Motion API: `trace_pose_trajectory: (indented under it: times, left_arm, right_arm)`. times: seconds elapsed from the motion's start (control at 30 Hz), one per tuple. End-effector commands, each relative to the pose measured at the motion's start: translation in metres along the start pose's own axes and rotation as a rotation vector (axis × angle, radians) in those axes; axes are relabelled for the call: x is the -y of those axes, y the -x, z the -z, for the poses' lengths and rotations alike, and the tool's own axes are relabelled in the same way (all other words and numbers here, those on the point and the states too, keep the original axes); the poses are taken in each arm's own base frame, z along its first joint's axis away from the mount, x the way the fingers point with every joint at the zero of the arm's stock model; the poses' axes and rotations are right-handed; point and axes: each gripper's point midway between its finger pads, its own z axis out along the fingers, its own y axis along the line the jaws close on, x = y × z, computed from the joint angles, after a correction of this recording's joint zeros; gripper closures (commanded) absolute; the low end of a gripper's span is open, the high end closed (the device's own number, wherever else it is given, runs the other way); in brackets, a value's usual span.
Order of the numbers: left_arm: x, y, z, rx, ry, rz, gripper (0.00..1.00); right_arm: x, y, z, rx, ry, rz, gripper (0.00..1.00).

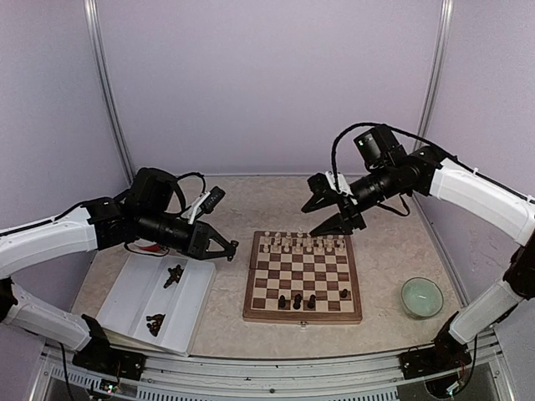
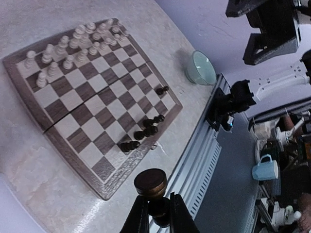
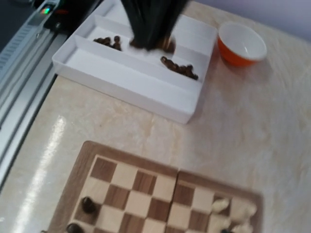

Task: Set up the chess pieces on the board
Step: Pass from the left arm to the right

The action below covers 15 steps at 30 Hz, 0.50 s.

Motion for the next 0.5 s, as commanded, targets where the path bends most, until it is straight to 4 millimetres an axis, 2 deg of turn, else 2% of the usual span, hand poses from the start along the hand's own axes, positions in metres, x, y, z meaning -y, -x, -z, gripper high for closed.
trace_pose_trajectory:
  times: [0.0,0.23,0.37,0.47]
  left_arm:
    - [0.055,-0.009,-0.009,-0.111,-0.267,-0.096,1.0]
    - [0.083,-0.022,-0.033,-0.227,-0.363,-0.115,1.0]
    - [0.091,-0.028,-0.042,-0.263,-0.393,-0.115,1.0]
    - [0.089,-0.031,-0.049,-0.284,-0.395,-0.105,1.0]
  right_arm:
    - [-0.005,0.005,-0.022,-0.117,0.022,0.171,0.43]
    - [-0.028,0.008,-0.071,-0.247,0.059,0.32,0.43]
    - [-0.036,0.01,-0.086,-0.287,0.051,0.365,0.43]
    - [-0.043,0.012,-0.092,-0.296,0.055,0.38,0.44]
